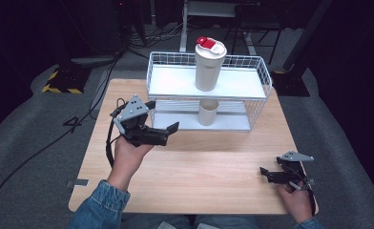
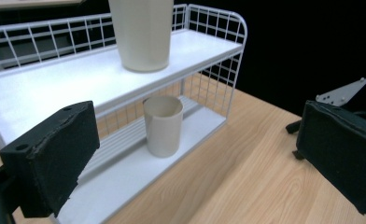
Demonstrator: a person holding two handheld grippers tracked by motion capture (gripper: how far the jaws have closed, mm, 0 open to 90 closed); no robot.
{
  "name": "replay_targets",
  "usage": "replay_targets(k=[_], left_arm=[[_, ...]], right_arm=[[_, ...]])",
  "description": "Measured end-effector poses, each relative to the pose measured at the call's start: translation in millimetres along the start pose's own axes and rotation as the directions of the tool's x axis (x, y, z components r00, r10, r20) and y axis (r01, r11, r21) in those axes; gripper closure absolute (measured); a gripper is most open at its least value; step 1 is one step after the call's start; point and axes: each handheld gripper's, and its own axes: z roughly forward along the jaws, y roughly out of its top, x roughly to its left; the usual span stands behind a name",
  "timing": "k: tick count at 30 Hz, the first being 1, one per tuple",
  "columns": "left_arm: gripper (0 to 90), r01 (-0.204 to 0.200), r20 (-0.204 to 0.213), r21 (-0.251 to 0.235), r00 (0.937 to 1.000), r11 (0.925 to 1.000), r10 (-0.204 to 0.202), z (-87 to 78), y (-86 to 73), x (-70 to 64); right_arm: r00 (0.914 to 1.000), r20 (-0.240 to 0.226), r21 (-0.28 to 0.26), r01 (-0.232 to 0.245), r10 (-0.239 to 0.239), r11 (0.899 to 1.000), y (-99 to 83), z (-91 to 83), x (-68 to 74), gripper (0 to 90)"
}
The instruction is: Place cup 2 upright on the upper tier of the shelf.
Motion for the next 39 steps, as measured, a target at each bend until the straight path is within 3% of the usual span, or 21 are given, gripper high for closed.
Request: replay_targets(k=[14, 21, 31, 39], left_arm=[[0.0, -0.039, -0.060, 0.060, 0.9973, 0.9974, 0.043, -21.3, -53.4, -14.6], [0.0, 0.008, -0.054, 0.090, 0.9985, 0.9959, -0.003, -26.2, -82.7, -11.4], [0.0, 0.054, -0.079, 0.159, 0.9960, 0.9858, -0.042, -24.7, -122.7, -4.5], [0.1, 0.086, -0.080, 0.230, 0.9944, 0.9695, -0.069, -15.8, -151.7, -1.9]], right_arm=[[1.0000, 0.000, 0.000, 0.000, 0.000, 1.000, 0.0, 0.0, 0.0, 10.8], [1.0000, 0.000, 0.000, 0.000, 0.000, 1.000, 0.0, 0.0, 0.0, 10.8], [1.0000, 0.000, 0.000, 0.000, 0.000, 1.000, 0.0, 0.0, 0.0, 10.8], [1.0000, 0.000, 0.000, 0.000, 0.000, 1.000, 0.0, 0.0, 0.0, 10.8]])
